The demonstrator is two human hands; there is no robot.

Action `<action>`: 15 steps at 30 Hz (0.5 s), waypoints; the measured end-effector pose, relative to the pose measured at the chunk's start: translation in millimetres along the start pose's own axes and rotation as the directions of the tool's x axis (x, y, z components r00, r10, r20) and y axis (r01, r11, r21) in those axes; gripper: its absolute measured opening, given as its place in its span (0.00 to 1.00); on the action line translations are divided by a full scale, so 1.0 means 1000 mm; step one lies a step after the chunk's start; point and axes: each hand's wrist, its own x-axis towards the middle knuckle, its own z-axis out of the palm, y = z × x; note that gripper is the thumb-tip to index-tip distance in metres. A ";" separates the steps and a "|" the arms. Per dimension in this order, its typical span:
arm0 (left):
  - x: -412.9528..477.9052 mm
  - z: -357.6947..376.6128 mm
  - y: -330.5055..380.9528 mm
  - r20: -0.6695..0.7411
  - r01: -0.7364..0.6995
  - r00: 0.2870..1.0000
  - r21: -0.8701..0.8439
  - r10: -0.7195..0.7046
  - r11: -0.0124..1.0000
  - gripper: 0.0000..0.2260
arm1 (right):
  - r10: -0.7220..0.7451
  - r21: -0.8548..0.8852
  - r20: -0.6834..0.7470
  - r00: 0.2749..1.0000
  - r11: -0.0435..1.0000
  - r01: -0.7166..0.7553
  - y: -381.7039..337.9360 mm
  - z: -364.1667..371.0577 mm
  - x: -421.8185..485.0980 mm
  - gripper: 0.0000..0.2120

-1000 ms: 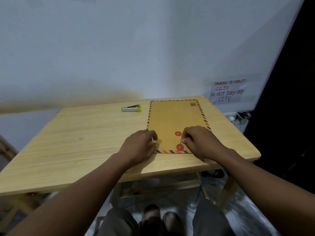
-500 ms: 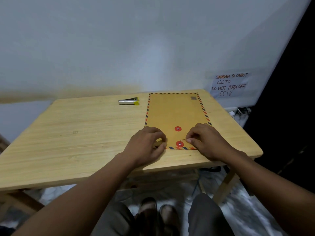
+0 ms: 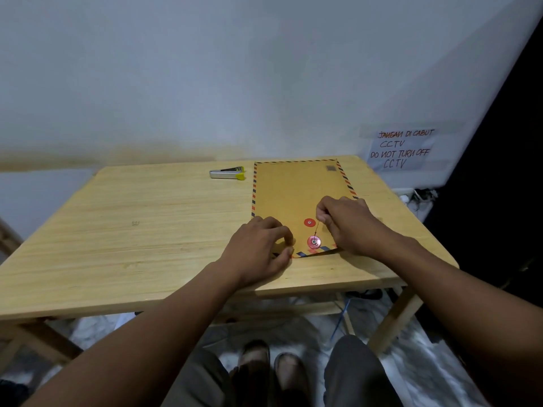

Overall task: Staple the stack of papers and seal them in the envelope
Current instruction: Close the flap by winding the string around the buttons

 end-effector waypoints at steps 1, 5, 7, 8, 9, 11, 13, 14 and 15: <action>-0.001 0.000 0.000 -0.002 0.004 1.000 -0.007 -0.004 1.000 0.12 | -0.013 -0.037 0.024 1.000 0.999 0.014 0.000 -0.002 0.005 0.09; 0.000 0.002 0.000 -0.001 0.004 1.000 -0.008 -0.004 1.000 0.12 | 0.036 0.240 0.149 0.988 0.968 -0.071 -0.001 -0.021 0.023 0.08; 0.000 0.002 0.000 0.006 0.009 1.000 -0.011 -0.009 1.000 0.13 | 0.054 0.389 0.287 0.956 0.906 -0.168 0.001 -0.033 0.032 0.06; 0.001 0.002 -0.001 0.005 0.012 1.000 -0.017 -0.012 1.000 0.13 | 0.054 0.462 0.367 0.929 0.856 -0.232 0.004 -0.039 0.036 0.05; 0.001 0.002 -0.001 0.005 0.015 1.000 -0.024 -0.015 1.000 0.13 | 0.045 0.530 0.443 0.895 0.793 -0.302 0.007 -0.045 0.039 0.05; 0.002 0.002 -0.002 0.007 0.022 1.000 -0.031 -0.022 0.999 0.14 | 0.025 0.602 0.567 0.823 0.670 -0.435 0.015 -0.054 0.044 0.04; 0.004 0.002 -0.002 0.008 0.028 1.000 -0.030 -0.028 0.999 0.14 | 0.004 0.627 0.650 0.760 0.563 -0.539 0.023 -0.060 0.046 0.03; 0.005 0.002 -0.001 0.007 0.029 1.000 -0.026 -0.029 0.999 0.14 | -0.007 0.635 0.674 0.739 0.518 -0.574 0.026 -0.063 0.047 0.03; 0.005 0.001 -0.001 0.007 0.029 1.000 -0.020 -0.028 0.999 0.13 | -0.014 0.637 0.689 0.725 0.488 -0.597 0.029 -0.066 0.048 0.03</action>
